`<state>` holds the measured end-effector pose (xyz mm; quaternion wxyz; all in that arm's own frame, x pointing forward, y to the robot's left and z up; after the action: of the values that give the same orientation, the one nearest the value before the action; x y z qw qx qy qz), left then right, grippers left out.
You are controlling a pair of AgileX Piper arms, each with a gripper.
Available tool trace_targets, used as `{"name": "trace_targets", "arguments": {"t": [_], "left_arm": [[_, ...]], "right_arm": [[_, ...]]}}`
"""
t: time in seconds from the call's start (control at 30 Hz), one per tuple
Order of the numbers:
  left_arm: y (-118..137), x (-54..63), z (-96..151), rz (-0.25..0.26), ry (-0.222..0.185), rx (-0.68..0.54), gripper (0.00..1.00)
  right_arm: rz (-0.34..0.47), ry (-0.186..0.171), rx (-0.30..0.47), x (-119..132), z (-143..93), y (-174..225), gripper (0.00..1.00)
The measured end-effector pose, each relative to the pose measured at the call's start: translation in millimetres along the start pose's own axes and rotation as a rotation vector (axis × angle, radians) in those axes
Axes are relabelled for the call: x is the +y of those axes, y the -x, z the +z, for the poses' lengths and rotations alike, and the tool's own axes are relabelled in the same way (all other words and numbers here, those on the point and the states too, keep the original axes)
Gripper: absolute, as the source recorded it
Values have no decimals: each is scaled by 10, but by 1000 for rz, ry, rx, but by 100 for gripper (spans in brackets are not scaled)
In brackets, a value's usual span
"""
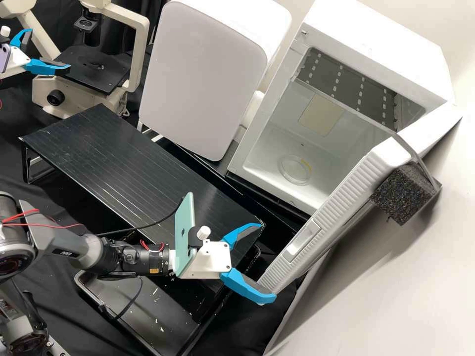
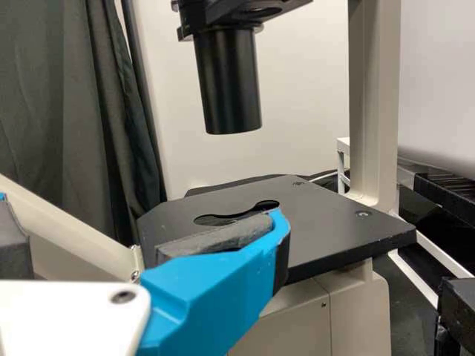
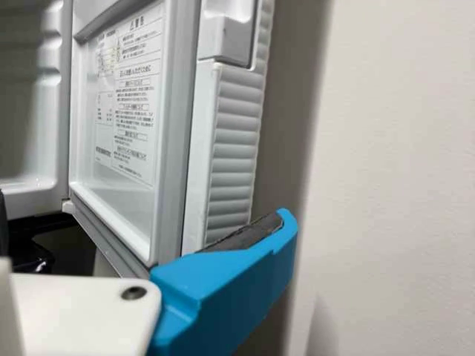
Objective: Close the incubator door
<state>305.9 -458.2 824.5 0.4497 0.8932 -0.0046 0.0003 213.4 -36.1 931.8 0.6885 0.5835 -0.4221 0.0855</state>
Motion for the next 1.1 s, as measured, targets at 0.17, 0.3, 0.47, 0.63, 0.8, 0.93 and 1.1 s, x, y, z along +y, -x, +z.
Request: {"name": "trace_targets", "arguments": {"t": [0.17, 0.3, 0.47, 0.63, 0.8, 0.93, 1.1], "left_arm": [[0, 0, 0, 0, 0, 0, 100], [0, 0, 0, 0, 0, 0, 100], [0, 0, 0, 0, 0, 0, 100], [0, 0, 0, 0, 0, 0, 100], [0, 0, 0, 0, 0, 0, 100], [0, 0, 0, 0, 0, 0, 100], [0, 0, 0, 0, 0, 0, 100]], "right_arm": [[-7, 9, -13, -46, 10, -39, 100], [-15, 12, -17, -89, 9, -70, 100], [-23, 13, -21, -112, 11, -87, 100], [-22, 13, -20, -111, 9, -90, 100], [-22, 2, -20, -111, 9, -90, 100], [-19, -11, -18, -101, 3, -88, 100], [-27, -45, 11, -82, -16, -46, 100]]}}
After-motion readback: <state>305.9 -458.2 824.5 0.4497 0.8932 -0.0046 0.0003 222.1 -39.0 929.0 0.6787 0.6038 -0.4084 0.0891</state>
